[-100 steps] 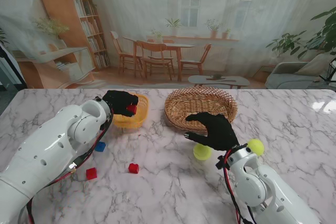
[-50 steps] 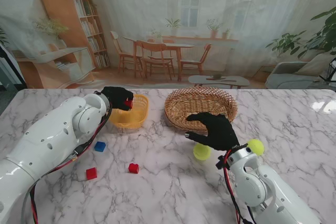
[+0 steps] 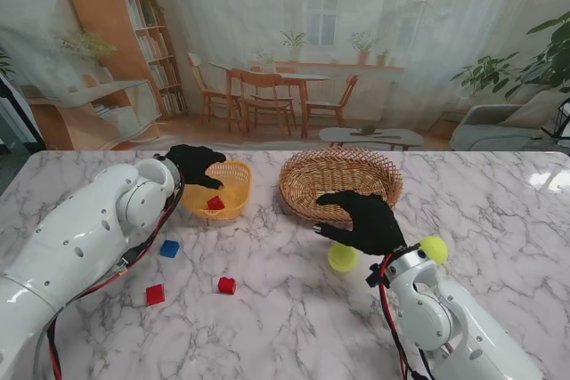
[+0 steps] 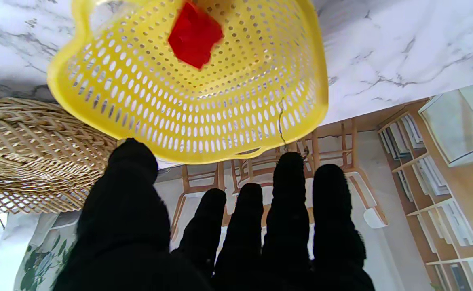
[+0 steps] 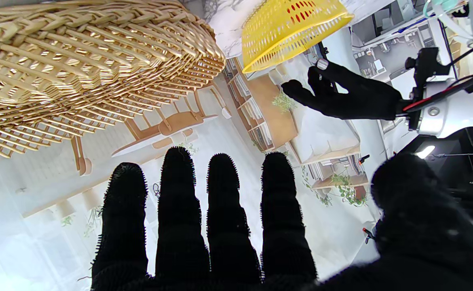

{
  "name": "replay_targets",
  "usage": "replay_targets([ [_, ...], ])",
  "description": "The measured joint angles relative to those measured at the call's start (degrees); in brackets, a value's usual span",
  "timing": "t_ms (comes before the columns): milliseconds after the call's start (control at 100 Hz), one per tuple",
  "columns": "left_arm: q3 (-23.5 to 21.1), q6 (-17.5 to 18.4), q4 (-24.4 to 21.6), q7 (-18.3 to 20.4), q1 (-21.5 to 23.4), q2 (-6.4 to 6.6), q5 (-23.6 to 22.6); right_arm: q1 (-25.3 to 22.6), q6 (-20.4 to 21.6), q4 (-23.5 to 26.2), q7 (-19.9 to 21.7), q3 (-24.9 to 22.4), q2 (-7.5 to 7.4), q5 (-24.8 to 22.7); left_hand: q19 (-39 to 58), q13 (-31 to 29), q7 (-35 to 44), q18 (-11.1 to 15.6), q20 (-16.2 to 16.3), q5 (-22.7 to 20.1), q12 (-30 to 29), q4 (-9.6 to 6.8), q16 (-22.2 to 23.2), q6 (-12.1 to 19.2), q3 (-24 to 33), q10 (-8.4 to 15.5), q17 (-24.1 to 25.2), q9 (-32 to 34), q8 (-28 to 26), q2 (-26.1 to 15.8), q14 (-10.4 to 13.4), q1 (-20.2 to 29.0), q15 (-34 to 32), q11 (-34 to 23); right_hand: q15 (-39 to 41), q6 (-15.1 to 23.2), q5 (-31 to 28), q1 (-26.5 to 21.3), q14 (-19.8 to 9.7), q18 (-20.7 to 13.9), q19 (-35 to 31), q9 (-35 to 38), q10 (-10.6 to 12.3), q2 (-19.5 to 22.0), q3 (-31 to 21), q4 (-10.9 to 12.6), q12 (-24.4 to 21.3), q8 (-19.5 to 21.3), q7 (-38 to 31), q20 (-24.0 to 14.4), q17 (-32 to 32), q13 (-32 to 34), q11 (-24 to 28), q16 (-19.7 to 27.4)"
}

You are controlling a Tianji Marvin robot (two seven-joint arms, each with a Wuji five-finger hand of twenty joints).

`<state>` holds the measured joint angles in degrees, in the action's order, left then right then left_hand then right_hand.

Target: Sort the blocks and the balls into two baskets

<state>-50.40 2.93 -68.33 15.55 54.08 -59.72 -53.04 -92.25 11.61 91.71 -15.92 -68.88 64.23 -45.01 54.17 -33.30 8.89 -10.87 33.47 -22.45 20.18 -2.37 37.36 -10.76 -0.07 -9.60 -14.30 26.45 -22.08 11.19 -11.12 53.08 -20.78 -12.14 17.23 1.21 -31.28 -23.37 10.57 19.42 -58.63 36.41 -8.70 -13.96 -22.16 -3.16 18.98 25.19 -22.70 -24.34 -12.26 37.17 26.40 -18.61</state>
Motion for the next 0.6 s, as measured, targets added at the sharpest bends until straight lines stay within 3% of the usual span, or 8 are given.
replay_targets([
  [370, -9.8, 7.7, -9.0, -1.2, 9.2, 1.15, -7.2, 0.0, -0.1, 0.2, 0.2, 0.0, -0.01, 0.0, 0.0, -0.3, 0.4, -0.9, 0.7, -3.1, -0.1, 0.63, -0.7, 0.5, 0.2, 0.8, 1.2, 5.8, -0.3, -3.8, -0.1, -1.7, 0.5, -0.1, 0.0, 0.0, 0.0, 0.0, 0.0, 0.0, 0.0, 0.0, 0.0, 0.0, 0.0, 0.0, 0.0, 0.0, 0.0, 0.0, 0.0, 0.0, 0.0, 0.0],
  [600, -18.1, 10.7, -17.6, -3.2, 19.4, 1.18, -5.8, -0.1, 0.0, 0.2, 0.1, -0.1, -0.01, 0.0, 0.0, -0.4, 0.5, -1.4, 1.4, -4.3, 0.2, 0.63, -0.7, 0.5, 0.2, 0.7, 1.2, 6.4, -0.8, -3.8, -0.7, -2.8, 0.6, 0.0, 0.0, 0.0, 0.0, 0.0, 0.0, 0.0, 0.0, 0.0, 0.0, 0.0, 0.0, 0.0, 0.0, 0.0, 0.0, 0.0, 0.0, 0.0, 0.0, 0.0],
])
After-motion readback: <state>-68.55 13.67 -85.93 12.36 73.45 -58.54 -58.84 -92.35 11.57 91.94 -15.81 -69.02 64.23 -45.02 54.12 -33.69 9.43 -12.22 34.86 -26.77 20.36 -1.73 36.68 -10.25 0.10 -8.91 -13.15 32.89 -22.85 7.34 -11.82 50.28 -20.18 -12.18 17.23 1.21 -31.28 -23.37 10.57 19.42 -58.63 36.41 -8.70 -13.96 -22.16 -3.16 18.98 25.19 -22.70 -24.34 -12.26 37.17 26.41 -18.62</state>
